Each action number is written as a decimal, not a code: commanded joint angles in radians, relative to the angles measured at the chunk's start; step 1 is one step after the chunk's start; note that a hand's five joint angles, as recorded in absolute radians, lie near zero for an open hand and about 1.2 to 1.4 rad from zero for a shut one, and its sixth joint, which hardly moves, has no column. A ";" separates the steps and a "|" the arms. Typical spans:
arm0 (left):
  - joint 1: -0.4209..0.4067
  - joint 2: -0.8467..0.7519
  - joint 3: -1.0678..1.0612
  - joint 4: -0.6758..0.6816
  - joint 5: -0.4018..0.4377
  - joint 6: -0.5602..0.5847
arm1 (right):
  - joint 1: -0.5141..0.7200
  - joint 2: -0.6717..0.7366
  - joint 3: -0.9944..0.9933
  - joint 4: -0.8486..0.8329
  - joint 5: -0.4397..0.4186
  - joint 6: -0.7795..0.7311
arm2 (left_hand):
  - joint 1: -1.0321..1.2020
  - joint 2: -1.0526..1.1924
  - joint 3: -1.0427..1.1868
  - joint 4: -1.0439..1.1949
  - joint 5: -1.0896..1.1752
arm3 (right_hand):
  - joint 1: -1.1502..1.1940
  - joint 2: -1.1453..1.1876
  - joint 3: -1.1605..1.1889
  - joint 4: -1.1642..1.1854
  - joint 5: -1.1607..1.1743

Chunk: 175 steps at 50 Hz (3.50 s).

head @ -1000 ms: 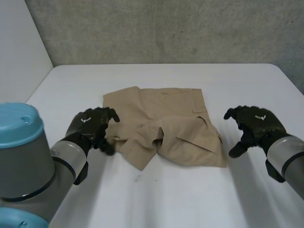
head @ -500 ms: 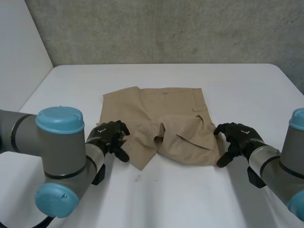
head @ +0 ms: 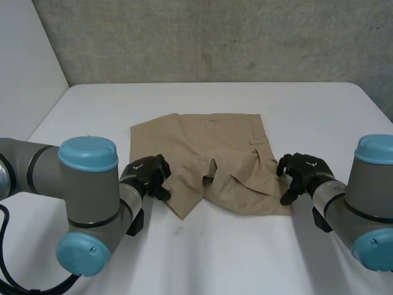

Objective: Fold the shorts.

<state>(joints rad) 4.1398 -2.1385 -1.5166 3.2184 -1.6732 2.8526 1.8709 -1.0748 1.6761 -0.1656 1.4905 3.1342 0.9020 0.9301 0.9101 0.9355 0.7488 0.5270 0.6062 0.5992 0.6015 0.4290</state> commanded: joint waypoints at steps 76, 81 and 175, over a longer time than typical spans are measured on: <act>0.143 0.658 -0.264 -0.253 0.092 0.625 | 0.073 -0.473 -0.107 0.515 -0.009 -0.663 | 0.494 0.466 0.486 0.461 0.473 | 0.869 0.790 0.797 0.795 0.793; 0.145 0.606 -0.323 -0.246 0.113 0.620 | 0.076 -0.473 -0.064 0.526 -0.079 -0.671 | 0.494 0.466 0.486 0.461 0.473 | 0.869 0.790 0.797 0.795 0.793; 0.019 0.566 -0.020 0.167 0.110 0.616 | 0.039 0.014 -0.257 0.089 -0.274 0.000 | 0.494 0.466 0.486 0.461 0.473 | -0.257 -0.336 -0.329 -0.332 -0.334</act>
<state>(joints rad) 4.1534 -1.5706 -1.5366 3.3868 -1.5625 3.4682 2.0249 -0.9209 1.3622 -0.0813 1.1816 3.1447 1.1067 1.1981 1.1938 1.1993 0.9938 0.2015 0.2164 0.2143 0.2323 0.0721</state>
